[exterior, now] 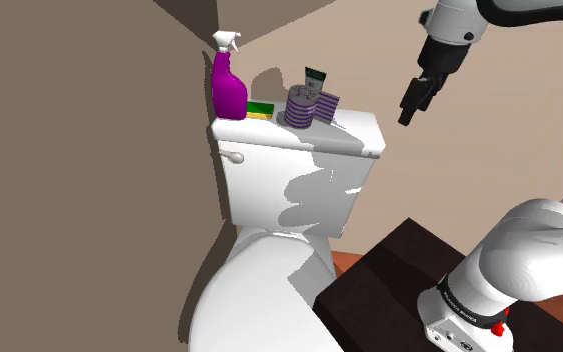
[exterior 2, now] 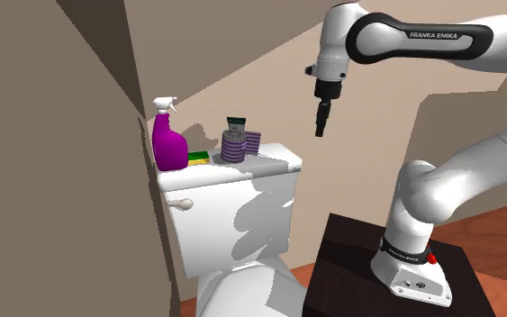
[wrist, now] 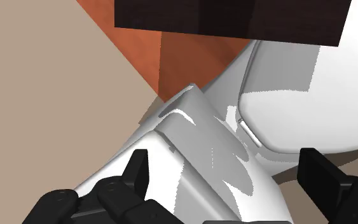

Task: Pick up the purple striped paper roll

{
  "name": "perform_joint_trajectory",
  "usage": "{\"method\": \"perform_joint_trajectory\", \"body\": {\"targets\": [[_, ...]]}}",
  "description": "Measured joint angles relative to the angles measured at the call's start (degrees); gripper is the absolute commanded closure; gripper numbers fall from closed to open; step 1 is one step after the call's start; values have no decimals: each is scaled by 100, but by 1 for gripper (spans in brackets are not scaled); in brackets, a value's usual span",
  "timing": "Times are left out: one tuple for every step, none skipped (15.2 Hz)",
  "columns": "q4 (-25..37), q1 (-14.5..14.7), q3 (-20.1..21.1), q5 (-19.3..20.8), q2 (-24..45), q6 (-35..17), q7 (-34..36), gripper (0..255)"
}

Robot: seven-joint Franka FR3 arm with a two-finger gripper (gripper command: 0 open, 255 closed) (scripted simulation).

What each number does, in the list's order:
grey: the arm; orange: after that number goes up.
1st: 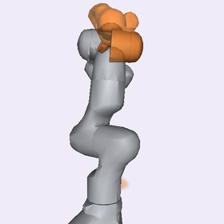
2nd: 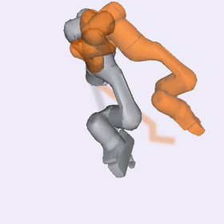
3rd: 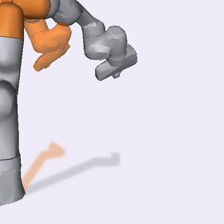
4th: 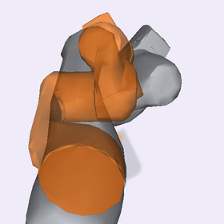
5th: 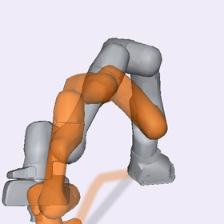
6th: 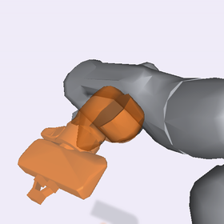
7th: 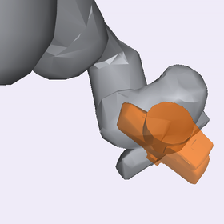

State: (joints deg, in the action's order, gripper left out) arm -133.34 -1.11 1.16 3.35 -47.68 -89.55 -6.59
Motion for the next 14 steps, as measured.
{"method": "perform_joint_trajectory", "body": {"targets": [[0,0,0,0,0,0,0,0],[38,-4,35,-32,80,-51,69,0],[88,-16,73,-68,195,-131,161,0],[181,-24,143,-125,377,-238,296,0],[262,-45,181,-159,569,-366,405,0],[364,-60,237,-203,759,-477,533,0],[442,-69,312,-252,924,-586,683,0],[575,-95,346,-276,1116,-670,791,0],[723,-109,412,-311,1331,-762,933,0],[841,-127,460,-337,1489,-826,1060,0],[992,-142,525,-362,1702,-915,1203,0],[1078,-165,558,-374,1871,-1020,1313,0],[1240,-182,613,-388,2075,-1087,1450,0],[1440,-193,685,-399,2303,-1141,1610,0]]}}
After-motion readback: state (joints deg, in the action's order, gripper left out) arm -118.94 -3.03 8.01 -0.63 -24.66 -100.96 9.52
